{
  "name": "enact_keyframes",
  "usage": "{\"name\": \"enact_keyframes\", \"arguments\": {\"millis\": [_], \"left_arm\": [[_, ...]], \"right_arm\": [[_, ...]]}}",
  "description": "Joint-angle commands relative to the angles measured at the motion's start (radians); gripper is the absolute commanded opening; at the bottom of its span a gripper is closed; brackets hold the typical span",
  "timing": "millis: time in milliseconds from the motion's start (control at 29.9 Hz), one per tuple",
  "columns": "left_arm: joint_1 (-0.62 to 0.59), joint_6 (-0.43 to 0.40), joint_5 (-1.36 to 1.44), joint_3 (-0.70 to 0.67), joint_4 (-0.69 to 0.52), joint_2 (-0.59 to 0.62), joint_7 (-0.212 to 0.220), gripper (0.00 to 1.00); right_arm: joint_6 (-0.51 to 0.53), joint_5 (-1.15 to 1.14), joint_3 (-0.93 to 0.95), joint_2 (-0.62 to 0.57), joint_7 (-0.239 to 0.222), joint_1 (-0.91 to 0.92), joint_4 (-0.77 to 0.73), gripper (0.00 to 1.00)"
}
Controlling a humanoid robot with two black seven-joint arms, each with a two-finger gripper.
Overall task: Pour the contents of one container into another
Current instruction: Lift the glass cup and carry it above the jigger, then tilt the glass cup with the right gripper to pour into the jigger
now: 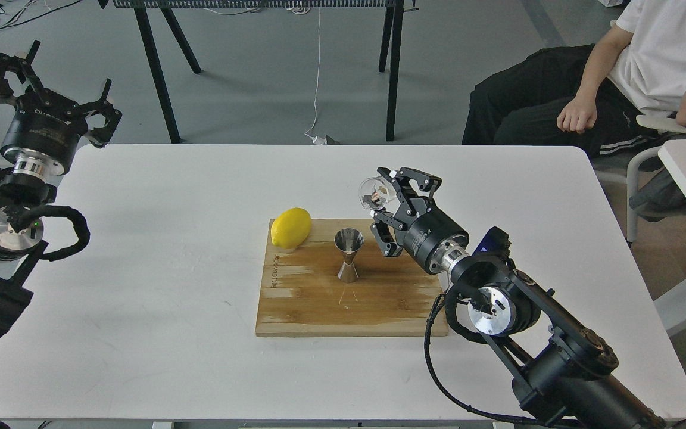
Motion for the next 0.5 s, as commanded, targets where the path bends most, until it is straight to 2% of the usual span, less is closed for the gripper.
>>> {"name": "enact_keyframes", "arguments": {"millis": [0, 467], "left_arm": [[0.000, 0.000, 0.000, -0.001, 0.000, -0.001, 0.000, 1.00], [0.001, 0.000, 0.000, 0.000, 0.008, -0.002, 0.000, 1.00]], "right_arm": [[0.000, -0.049, -0.025, 0.000, 0.000, 0.000, -0.001, 0.32], [-0.015, -0.199, -0.048, 0.000, 0.000, 0.001, -0.005, 0.31]]}}
